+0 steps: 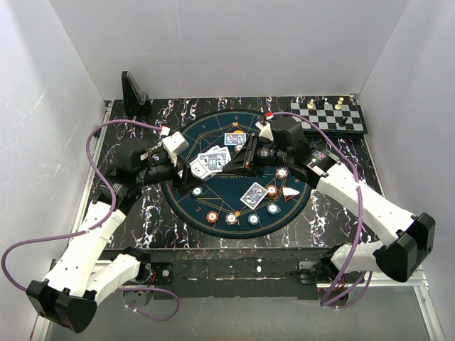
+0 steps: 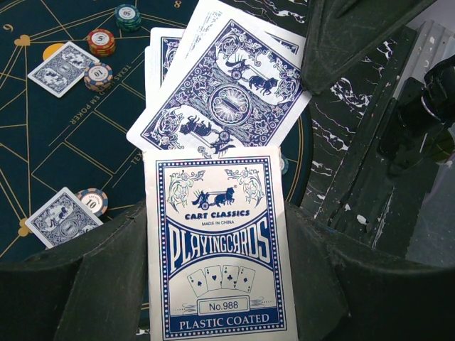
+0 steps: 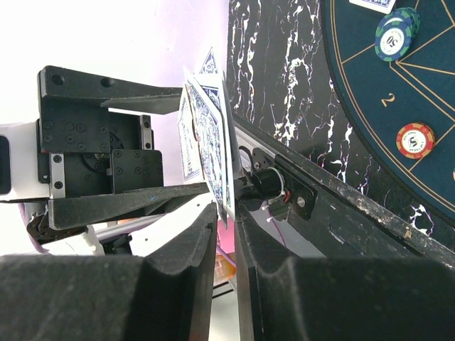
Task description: Distribute texas hold em gaming equipment
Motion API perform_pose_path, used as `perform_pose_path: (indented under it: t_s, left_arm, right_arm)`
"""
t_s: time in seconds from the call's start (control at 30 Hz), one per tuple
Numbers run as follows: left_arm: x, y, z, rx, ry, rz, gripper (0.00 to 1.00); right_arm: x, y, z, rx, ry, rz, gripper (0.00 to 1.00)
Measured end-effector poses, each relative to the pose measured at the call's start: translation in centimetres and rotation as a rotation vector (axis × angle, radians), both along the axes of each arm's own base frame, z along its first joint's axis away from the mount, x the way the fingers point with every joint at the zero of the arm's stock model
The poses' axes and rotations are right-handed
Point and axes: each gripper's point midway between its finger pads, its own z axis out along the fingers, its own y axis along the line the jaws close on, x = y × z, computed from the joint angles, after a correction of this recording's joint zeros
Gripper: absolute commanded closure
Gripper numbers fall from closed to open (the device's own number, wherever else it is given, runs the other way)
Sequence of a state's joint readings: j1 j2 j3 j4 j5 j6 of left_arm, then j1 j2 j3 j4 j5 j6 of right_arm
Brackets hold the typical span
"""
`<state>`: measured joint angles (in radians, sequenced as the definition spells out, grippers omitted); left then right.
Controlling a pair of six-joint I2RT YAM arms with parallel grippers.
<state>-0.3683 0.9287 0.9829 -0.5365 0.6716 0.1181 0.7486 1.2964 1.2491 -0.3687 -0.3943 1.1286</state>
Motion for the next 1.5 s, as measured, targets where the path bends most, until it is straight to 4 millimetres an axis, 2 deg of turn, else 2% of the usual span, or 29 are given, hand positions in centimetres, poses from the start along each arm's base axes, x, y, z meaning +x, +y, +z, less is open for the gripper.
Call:
perform_pose_path:
  t_s: [0.63, 0.83, 0.93, 1.1, 1.2, 1.27, 1.5]
  left_arm:
    - [0.3, -0.1, 0.3, -0.009, -0.013, 0.005, 1.0]
    - [0.3, -0.1, 0.4, -0.009, -0.014, 0.005, 1.0]
    - [0.2, -0.1, 0.4, -0.01, -0.014, 0.003, 1.0]
    - [0.0, -0.2, 0.4, -0.015, -0.011, -0.01, 1.0]
    - [-0.1, -0.3, 0.5, -0.02, -0.009, -0.02, 1.0]
    - [-0.3, -0.4, 0.5, -0.021, -0.006, -0.026, 1.0]
    - [-0.6, -0.5, 0.5, -0.027, -0.001, -0.042, 1.0]
  right_arm:
    - [-0.7, 0.0, 0.6, 0.013, 0.004, -0.003, 0.63]
    - [-1.5, -0.7, -0.4, -0.052, 0.023, 0.007, 0.6]
    - [-1.4, -1.3, 0.6, -0.079, -0.015, 0.001, 0.6]
    - [-0.4, -2.0, 4.4, -0.052, -0.121, -0.017, 0.59]
    - [0.2, -2.3, 5.4, -0.042, -0.157, -0.027, 0.59]
    - [0.7, -2.2, 5.3, -0.048, -0.16, -0.028, 0.59]
    - [1.8, -1.2, 2.8, -0.091, -0.108, -0.01, 0.58]
